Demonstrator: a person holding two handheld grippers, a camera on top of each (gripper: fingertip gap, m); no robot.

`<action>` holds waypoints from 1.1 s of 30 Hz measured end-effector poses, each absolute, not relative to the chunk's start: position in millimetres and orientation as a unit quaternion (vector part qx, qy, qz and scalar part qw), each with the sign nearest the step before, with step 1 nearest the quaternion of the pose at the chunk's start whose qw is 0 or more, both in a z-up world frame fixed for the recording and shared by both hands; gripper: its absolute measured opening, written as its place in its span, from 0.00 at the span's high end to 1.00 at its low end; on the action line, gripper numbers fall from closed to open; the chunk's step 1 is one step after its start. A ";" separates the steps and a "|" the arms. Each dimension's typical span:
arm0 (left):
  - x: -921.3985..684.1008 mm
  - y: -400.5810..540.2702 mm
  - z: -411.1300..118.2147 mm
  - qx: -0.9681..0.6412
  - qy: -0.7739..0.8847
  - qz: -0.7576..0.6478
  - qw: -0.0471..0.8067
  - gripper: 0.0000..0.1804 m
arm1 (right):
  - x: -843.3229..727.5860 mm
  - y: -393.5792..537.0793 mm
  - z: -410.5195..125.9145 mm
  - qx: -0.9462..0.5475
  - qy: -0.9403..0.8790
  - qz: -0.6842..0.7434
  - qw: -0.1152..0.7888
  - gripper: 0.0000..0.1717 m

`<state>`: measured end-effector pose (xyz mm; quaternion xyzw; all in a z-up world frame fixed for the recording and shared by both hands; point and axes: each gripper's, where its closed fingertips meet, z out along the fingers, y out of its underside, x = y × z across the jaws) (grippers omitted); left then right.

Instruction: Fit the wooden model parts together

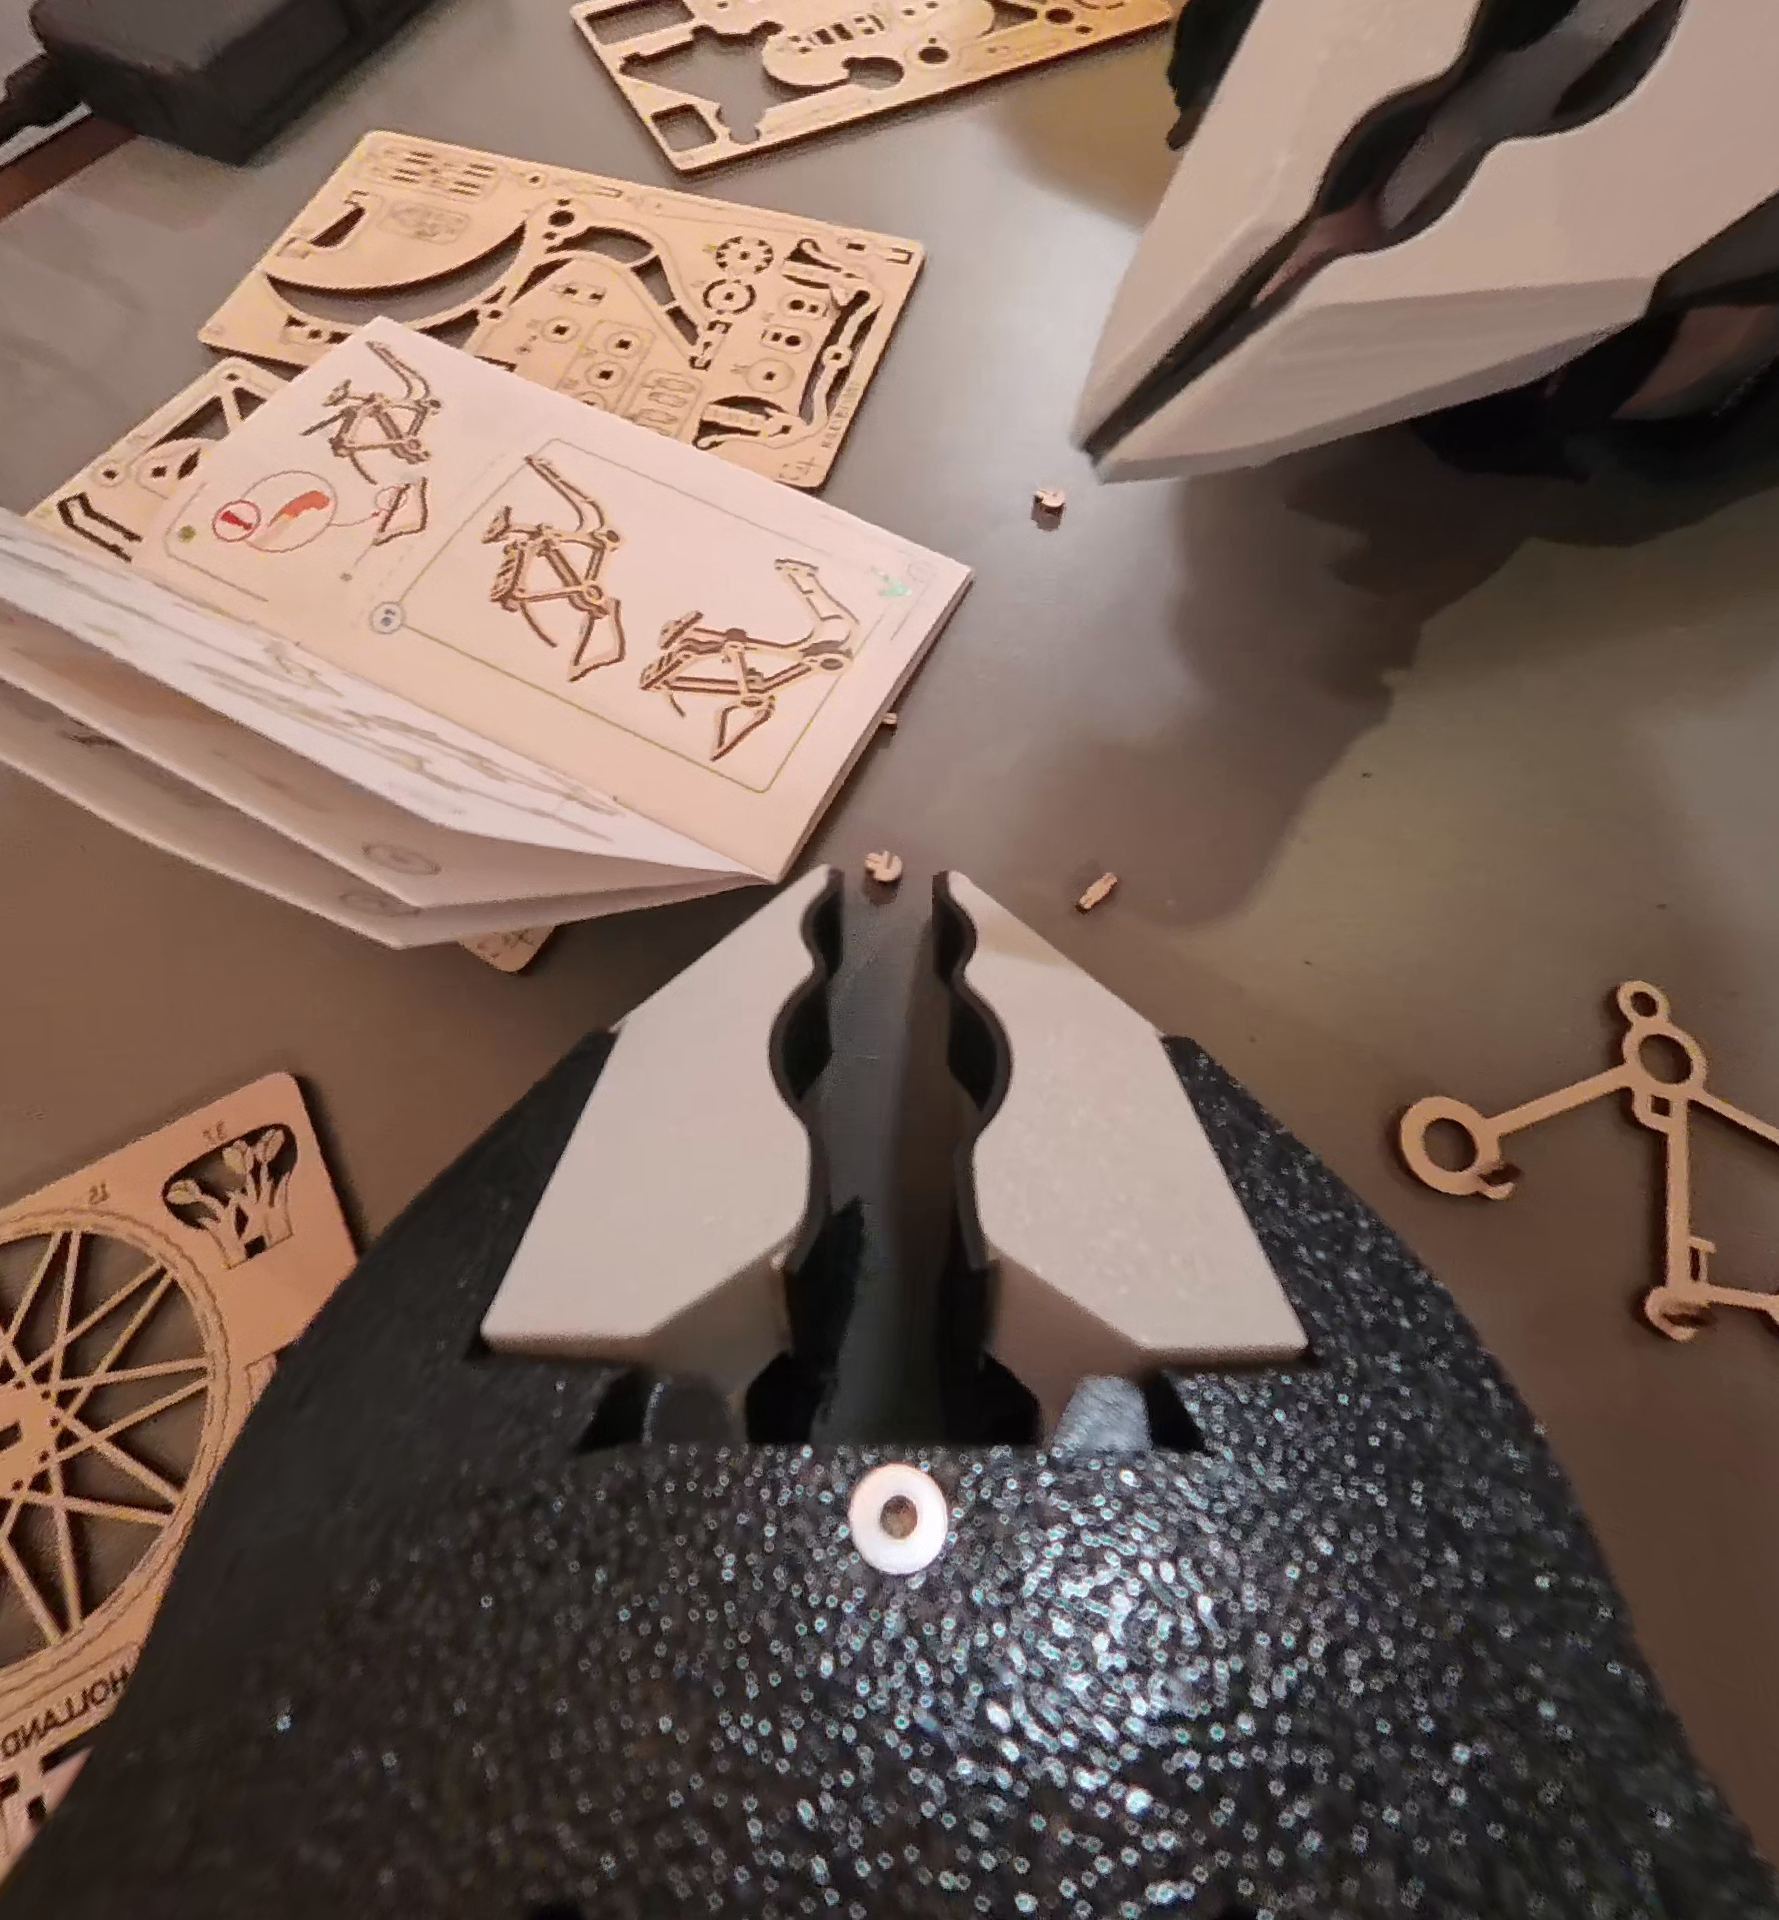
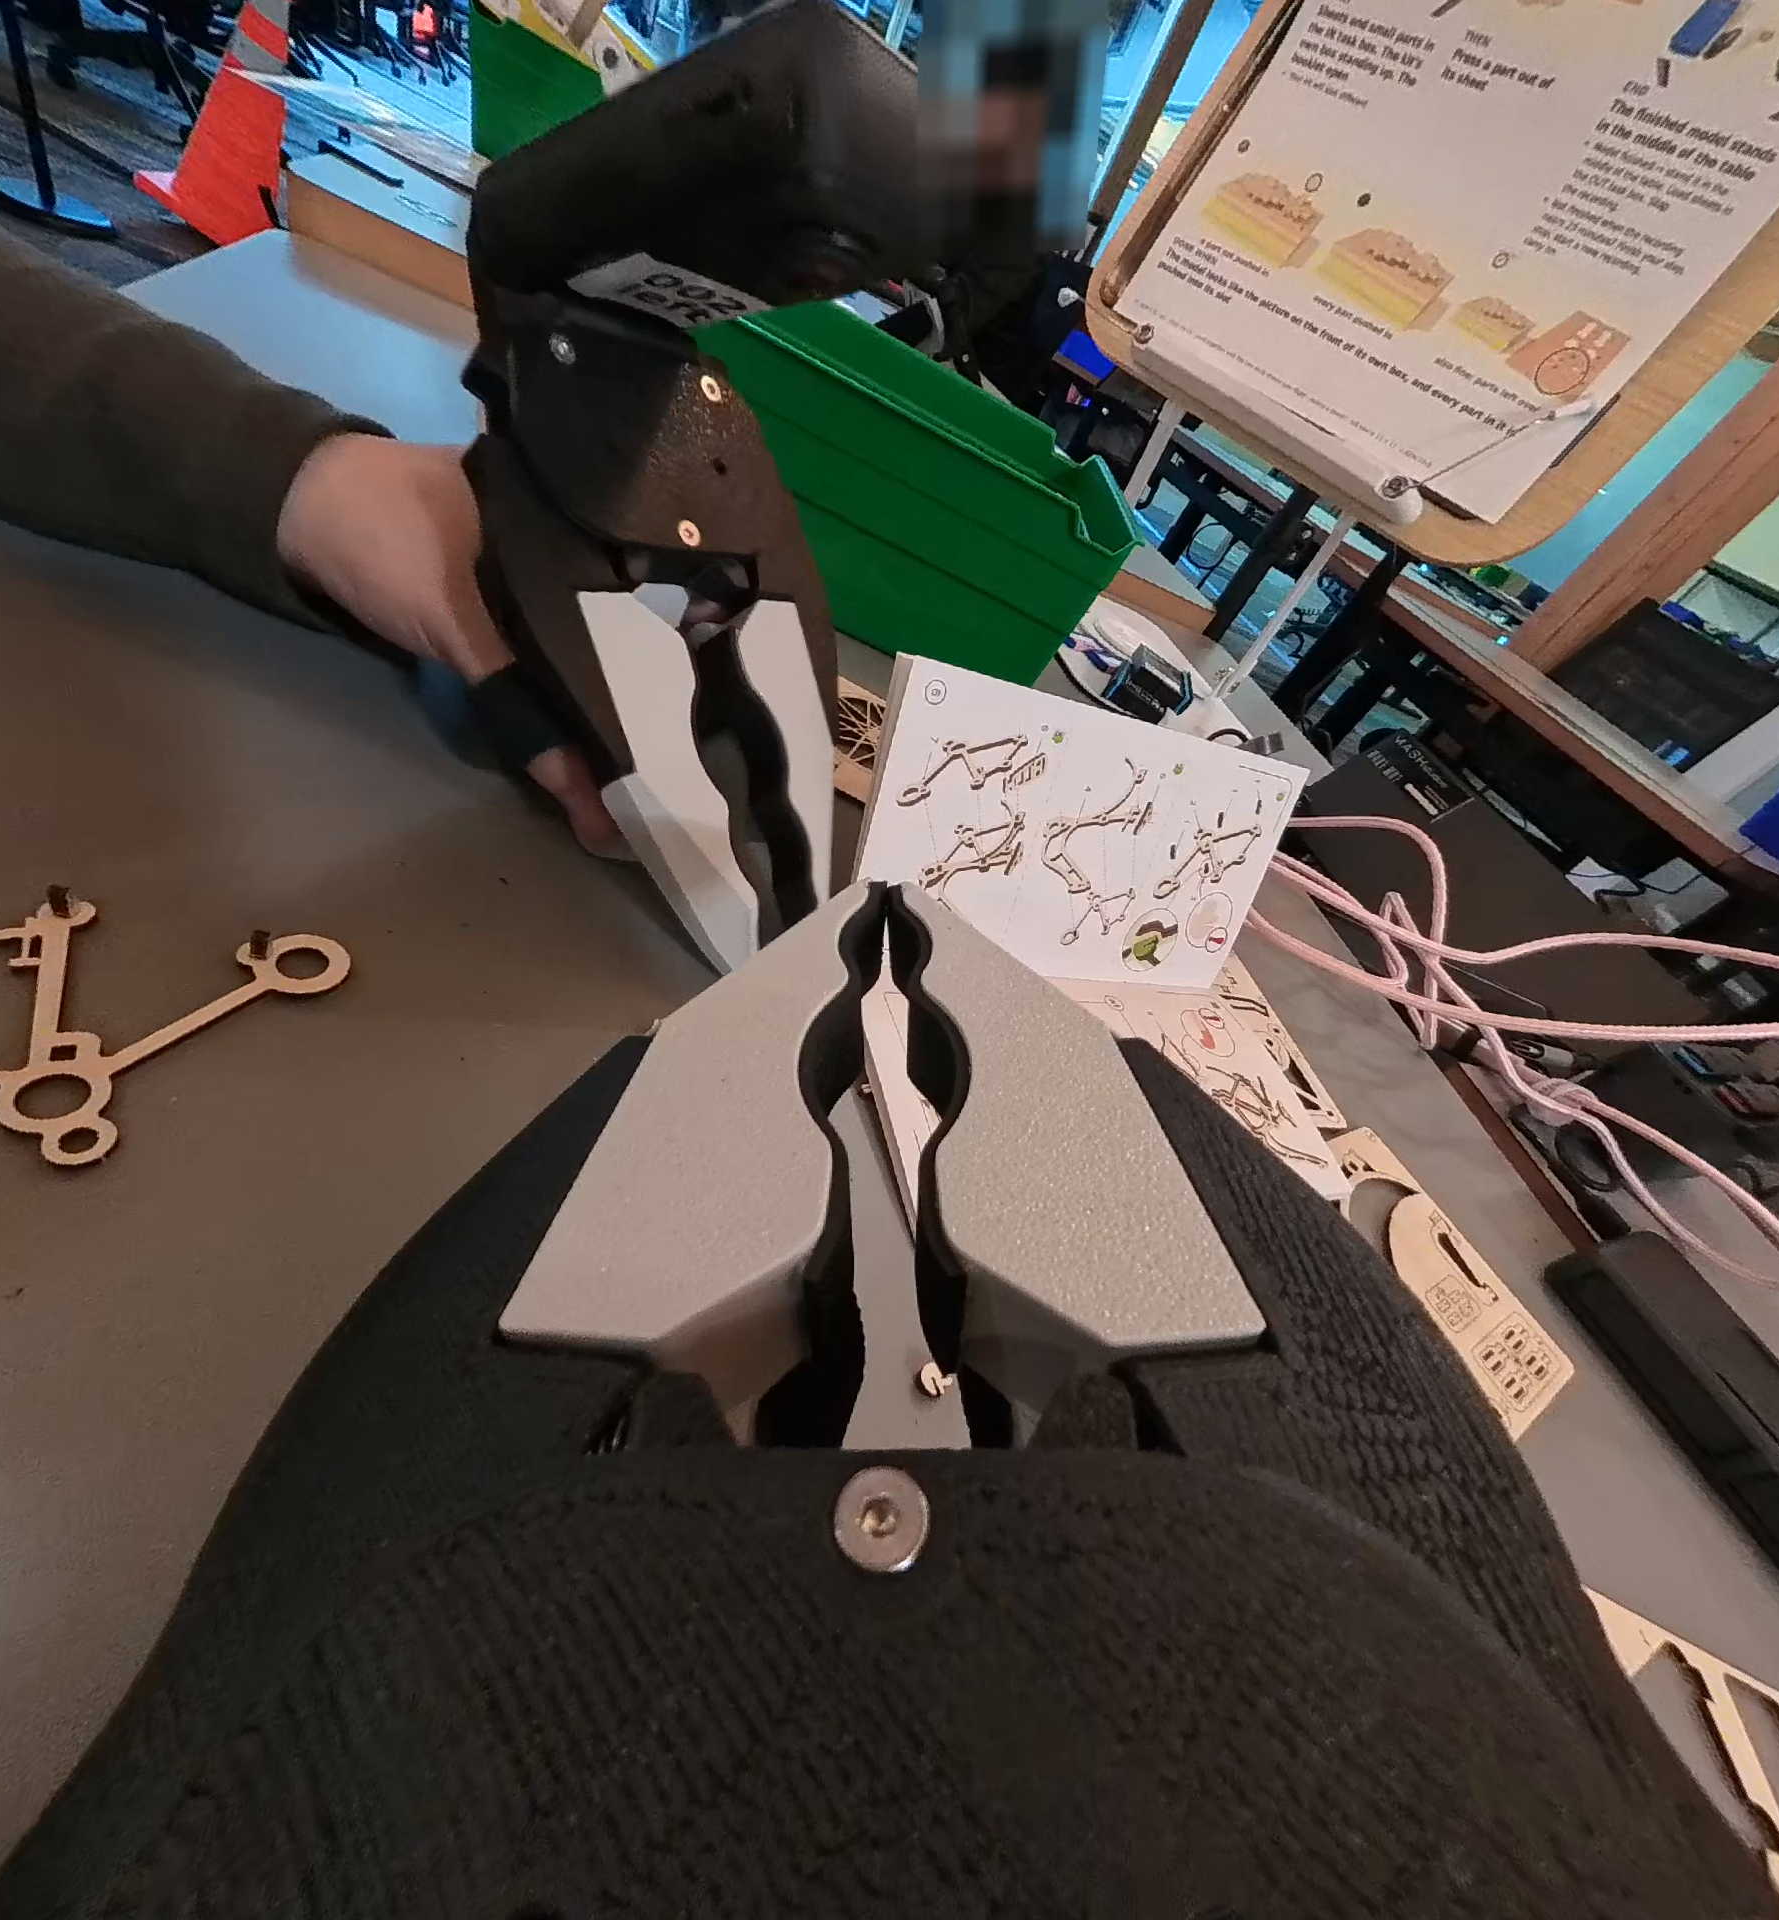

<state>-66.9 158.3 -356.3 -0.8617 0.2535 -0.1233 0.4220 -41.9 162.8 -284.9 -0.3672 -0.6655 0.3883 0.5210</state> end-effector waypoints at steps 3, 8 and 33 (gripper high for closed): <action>-68.8 160.0 -356.3 -0.864 0.245 -0.126 0.421 0.94 | -42.2 162.4 -285.2 -0.367 -0.667 0.388 0.520 1.00; -65.8 162.0 -356.5 -0.861 0.258 -0.130 0.419 0.94 | -42.5 162.1 -285.5 -0.367 -0.667 0.387 0.520 1.00; -65.1 162.8 -356.8 -0.860 0.260 -0.132 0.419 0.99 | -42.6 161.4 -285.8 -0.365 -0.669 0.386 0.520 1.00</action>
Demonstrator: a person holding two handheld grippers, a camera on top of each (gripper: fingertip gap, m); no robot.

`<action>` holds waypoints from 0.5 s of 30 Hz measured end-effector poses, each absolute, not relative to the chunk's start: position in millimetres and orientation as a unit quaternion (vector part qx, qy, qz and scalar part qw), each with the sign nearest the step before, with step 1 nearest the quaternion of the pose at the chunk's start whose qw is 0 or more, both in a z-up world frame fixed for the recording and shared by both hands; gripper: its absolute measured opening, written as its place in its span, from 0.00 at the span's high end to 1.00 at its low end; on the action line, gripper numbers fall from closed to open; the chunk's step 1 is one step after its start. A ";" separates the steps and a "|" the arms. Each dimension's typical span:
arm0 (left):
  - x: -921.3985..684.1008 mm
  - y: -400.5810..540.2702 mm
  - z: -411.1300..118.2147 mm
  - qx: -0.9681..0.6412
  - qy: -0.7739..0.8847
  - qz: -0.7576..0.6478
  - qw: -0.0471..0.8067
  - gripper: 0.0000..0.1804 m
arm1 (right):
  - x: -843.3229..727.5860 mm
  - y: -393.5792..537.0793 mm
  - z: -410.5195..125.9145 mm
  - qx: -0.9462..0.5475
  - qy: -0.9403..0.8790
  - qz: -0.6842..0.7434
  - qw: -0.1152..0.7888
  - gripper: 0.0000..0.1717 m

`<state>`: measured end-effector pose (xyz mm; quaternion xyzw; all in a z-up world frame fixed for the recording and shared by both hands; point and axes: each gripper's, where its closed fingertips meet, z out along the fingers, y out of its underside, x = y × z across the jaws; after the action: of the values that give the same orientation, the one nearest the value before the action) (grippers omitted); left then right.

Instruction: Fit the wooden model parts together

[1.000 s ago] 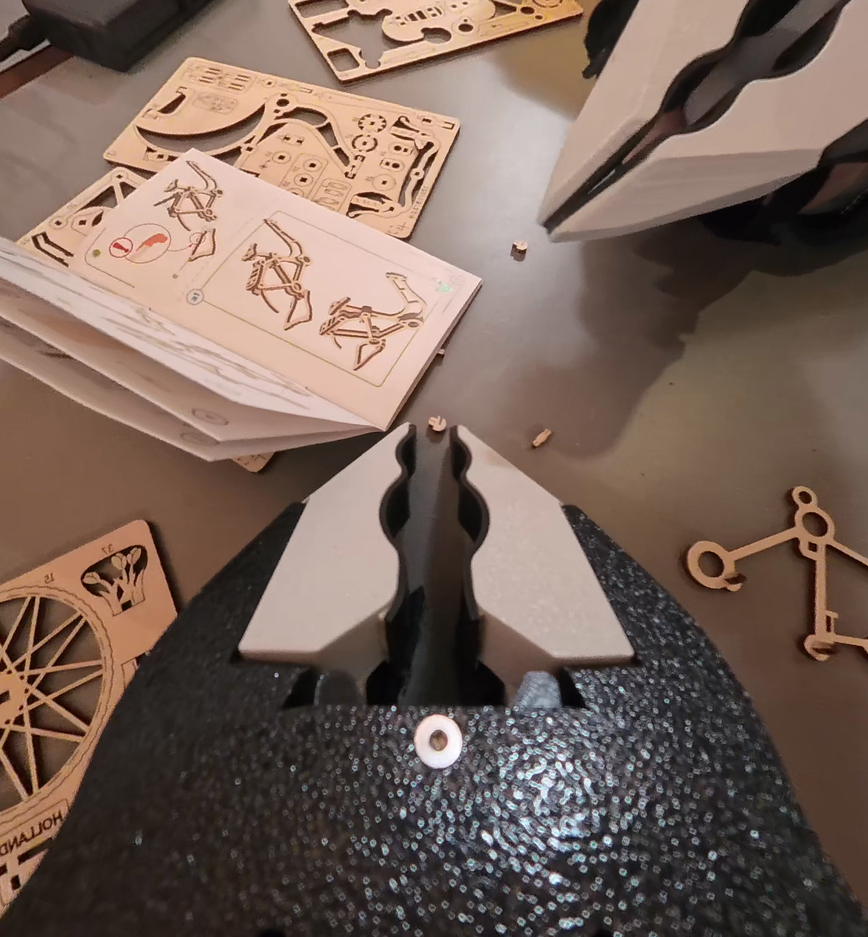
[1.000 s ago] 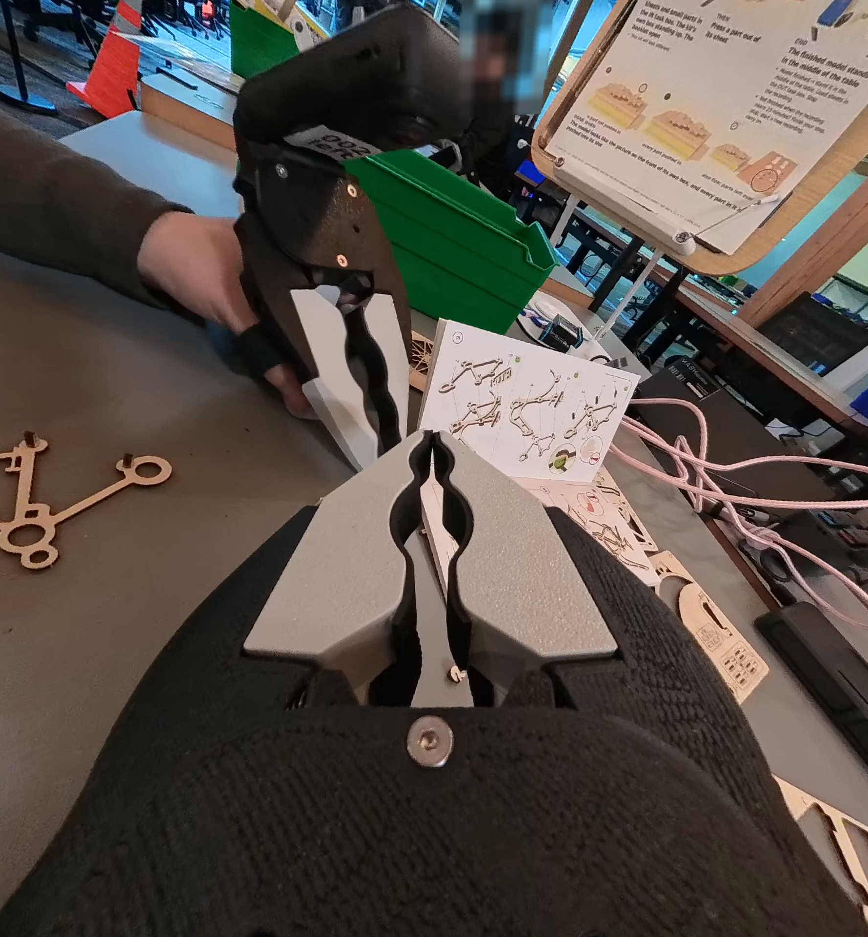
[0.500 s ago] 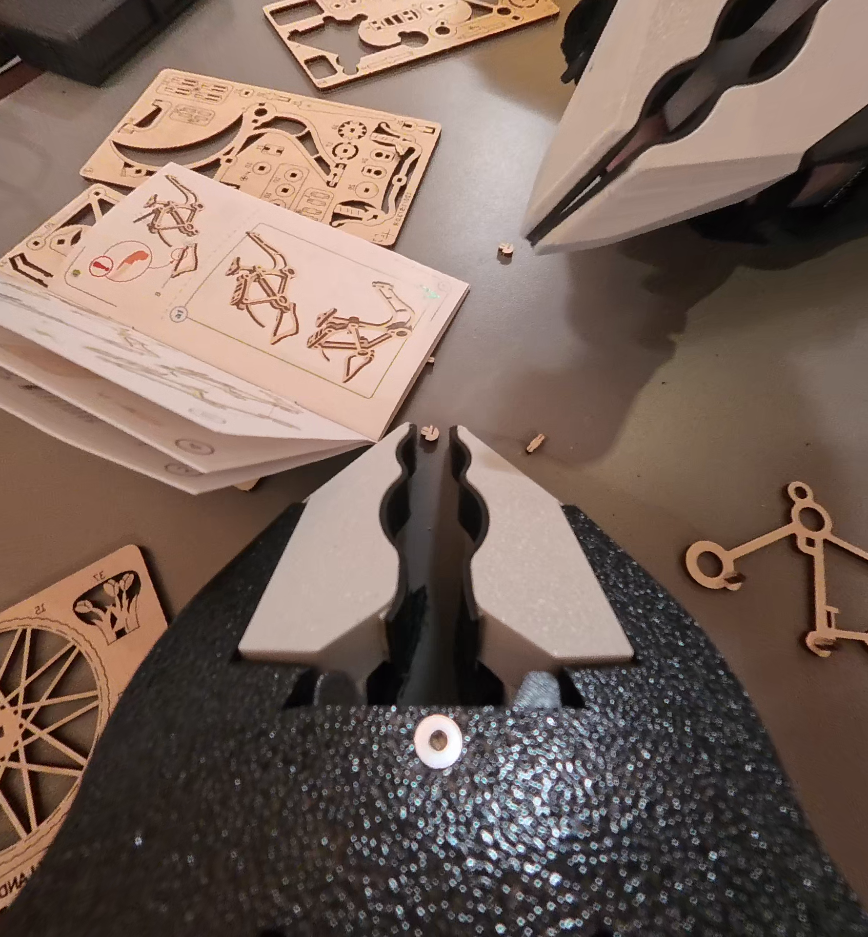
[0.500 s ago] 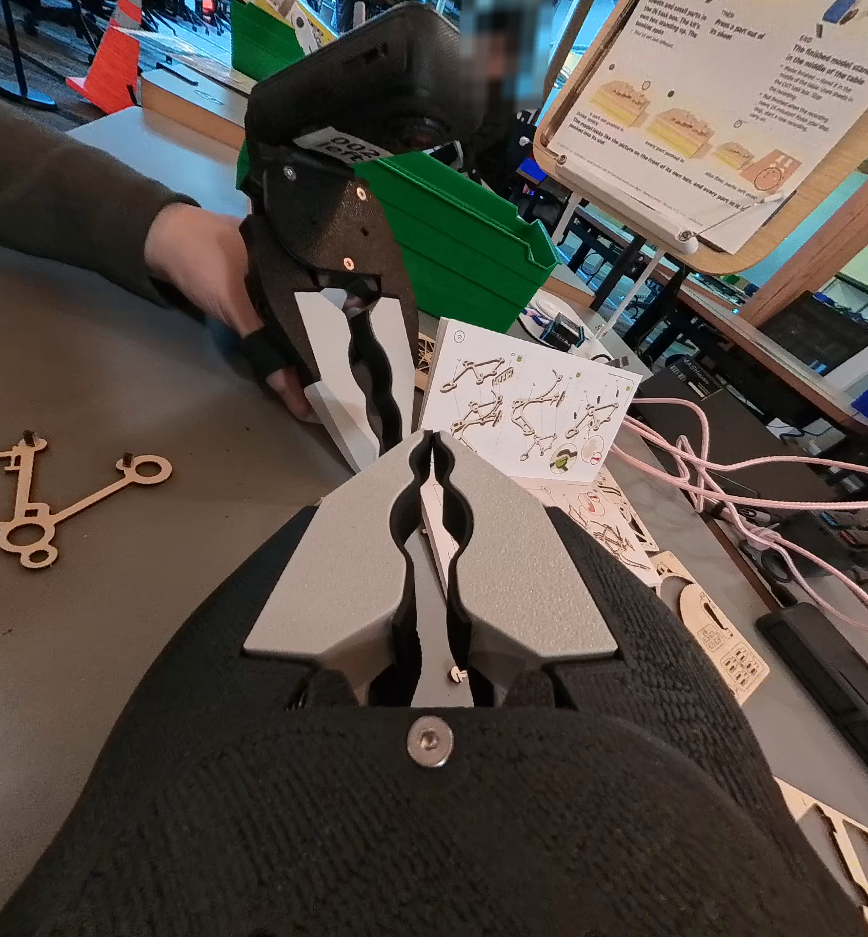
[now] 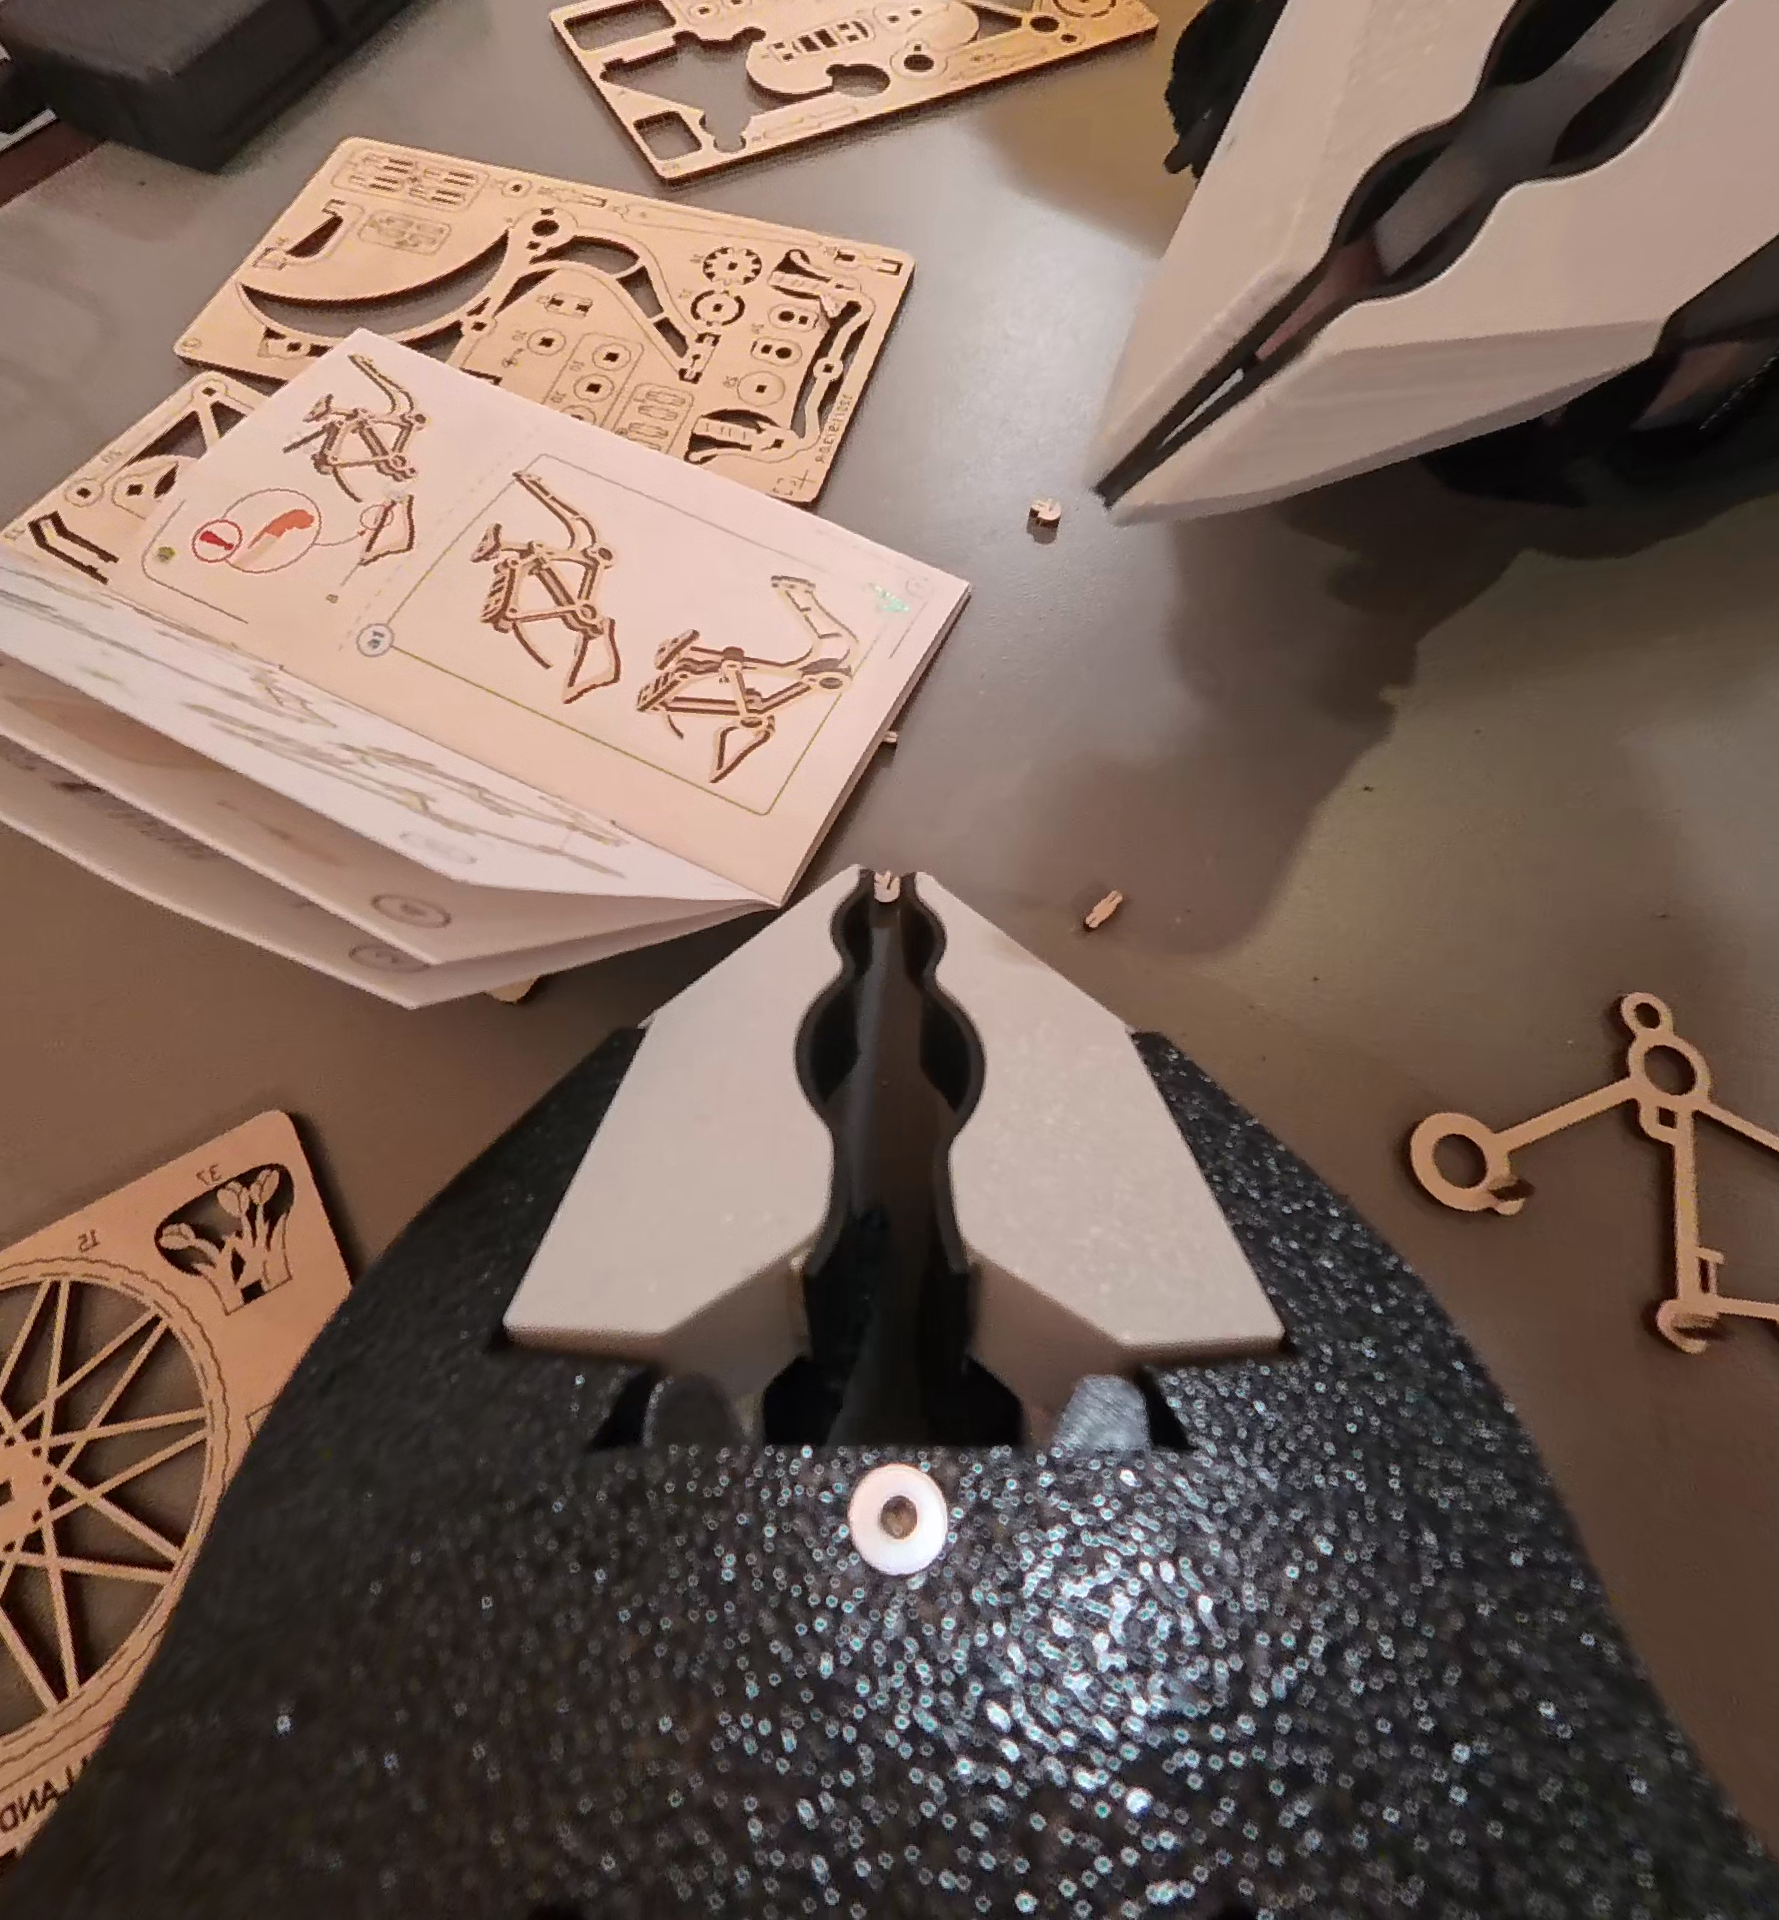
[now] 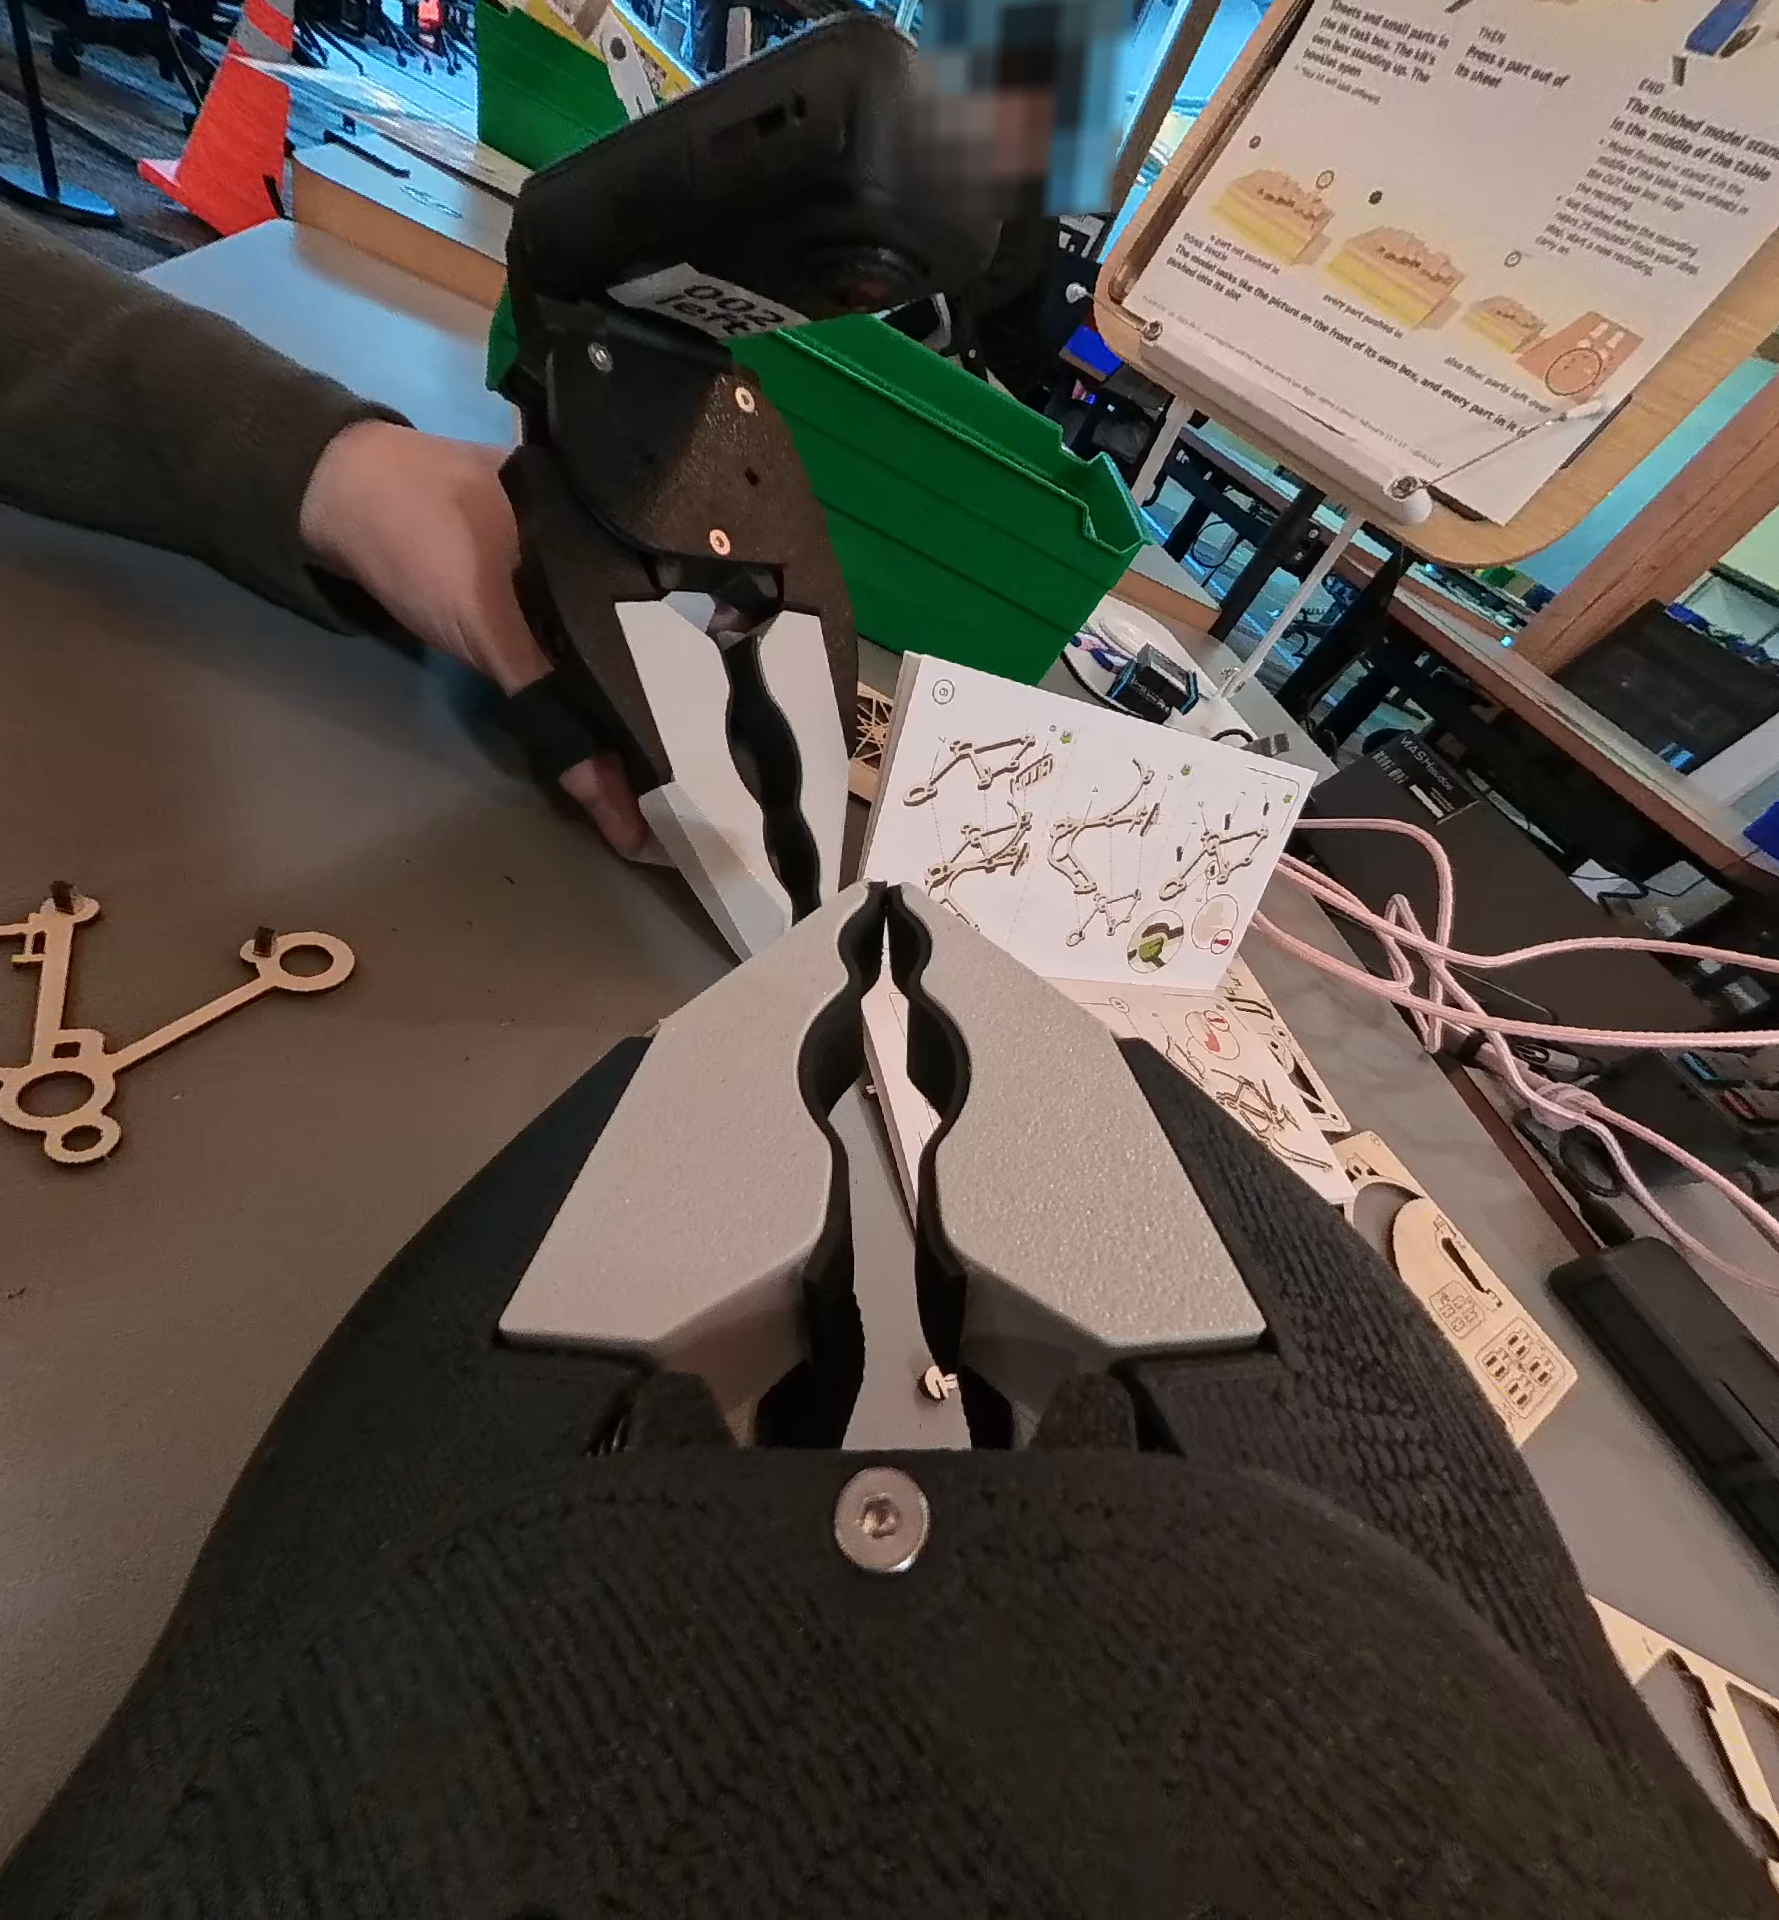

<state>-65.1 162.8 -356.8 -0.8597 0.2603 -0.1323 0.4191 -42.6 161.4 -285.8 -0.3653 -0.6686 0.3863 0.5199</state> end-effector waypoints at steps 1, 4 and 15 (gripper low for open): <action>-65.1 162.8 -356.8 -0.860 0.260 -0.132 0.419 0.99 | -42.5 161.5 -285.6 -0.365 -0.668 0.386 0.520 1.00; -64.5 162.5 -356.8 -0.859 0.262 -0.133 0.419 0.99 | -42.3 161.5 -285.4 -0.365 -0.668 0.387 0.521 1.00; -54.9 155.3 -355.5 -0.842 0.306 -0.128 0.425 1.00 | -41.1 163.6 -282.2 -0.368 -0.658 0.394 0.525 1.00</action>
<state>-54.9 155.3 -355.5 -0.8424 0.3060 -0.1277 0.4248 -41.1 163.6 -282.2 -0.3683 -0.6583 0.3938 0.5253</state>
